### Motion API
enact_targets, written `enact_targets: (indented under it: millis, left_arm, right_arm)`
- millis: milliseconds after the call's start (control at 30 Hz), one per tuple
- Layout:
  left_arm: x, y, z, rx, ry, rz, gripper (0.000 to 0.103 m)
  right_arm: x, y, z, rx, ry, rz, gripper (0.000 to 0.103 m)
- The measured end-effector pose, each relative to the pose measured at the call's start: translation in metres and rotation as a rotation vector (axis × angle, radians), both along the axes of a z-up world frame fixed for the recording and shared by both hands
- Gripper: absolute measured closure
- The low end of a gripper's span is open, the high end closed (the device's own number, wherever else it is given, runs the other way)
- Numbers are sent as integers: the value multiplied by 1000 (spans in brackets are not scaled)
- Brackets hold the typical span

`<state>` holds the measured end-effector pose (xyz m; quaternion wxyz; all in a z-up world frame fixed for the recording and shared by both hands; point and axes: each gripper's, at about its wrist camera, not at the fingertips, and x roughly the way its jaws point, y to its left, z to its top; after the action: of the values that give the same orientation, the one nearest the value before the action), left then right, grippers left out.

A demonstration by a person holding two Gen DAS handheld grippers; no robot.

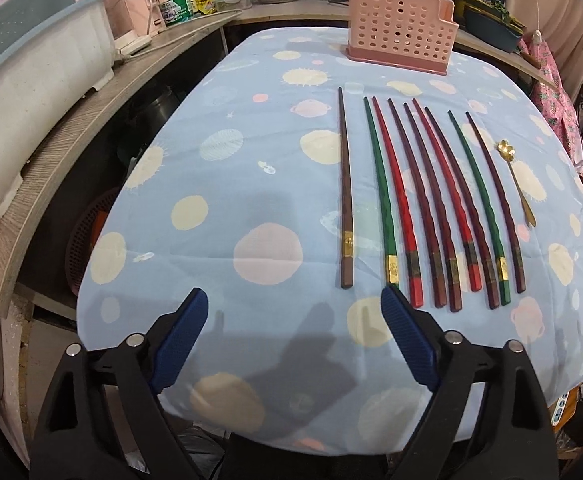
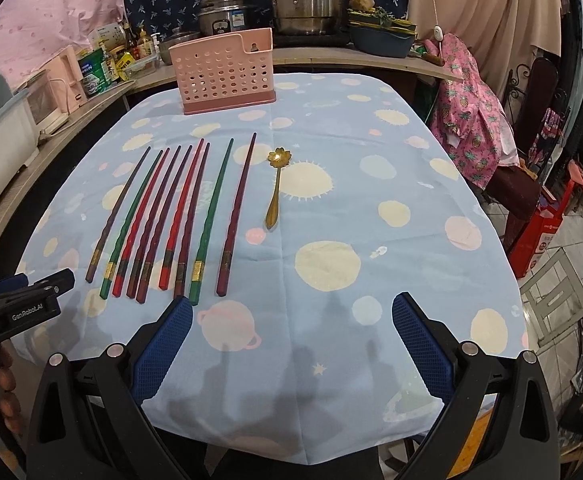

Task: Organize utensils
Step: 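Grasp the gold spoon with the right tool while the left tool grasps the dark brown chopstick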

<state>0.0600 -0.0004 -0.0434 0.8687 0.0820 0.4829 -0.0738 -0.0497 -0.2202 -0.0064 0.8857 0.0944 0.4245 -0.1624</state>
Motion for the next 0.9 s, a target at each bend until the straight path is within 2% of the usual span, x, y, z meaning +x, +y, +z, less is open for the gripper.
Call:
enact_targets:
  millis: [233, 300, 367, 433, 500, 600, 767, 833, 900]
  left_arm:
    - [21, -7, -15, -9, 44, -9, 39]
    - [25, -9, -17, -13, 56, -12, 43]
    - [27, -10, -19, -21, 69, -16, 47]
    - [29, -11, -22, -33, 85, -23, 58]
    - [31, -11, -24, -42, 98, -26, 62]
    - [32, -14, -23, -43, 97, -36, 73]
    - [31, -16, -23, -54, 105, -48, 82]
    - [32, -17, -23, -55, 106, -50, 83]
    - [32, -17, -23, -56, 107, -50, 84]
  right_arm:
    - [24, -10, -4, 7, -13, 15, 7]
    - [33, -15, -7, 22, -15, 14, 10]
    - [43, -20, -12, 32, -11, 14, 18]
    - [55, -26, -16, 51, -4, 13, 24]
    - [66, -32, -21, 87, 3, 13, 30]
    - [80, -40, -31, 146, 17, 11, 43]
    - [96, -49, -47, 213, 49, 3, 65]
    - [99, -51, -51, 238, 56, 2, 71]
    - [102, -51, -52, 239, 51, 4, 71]
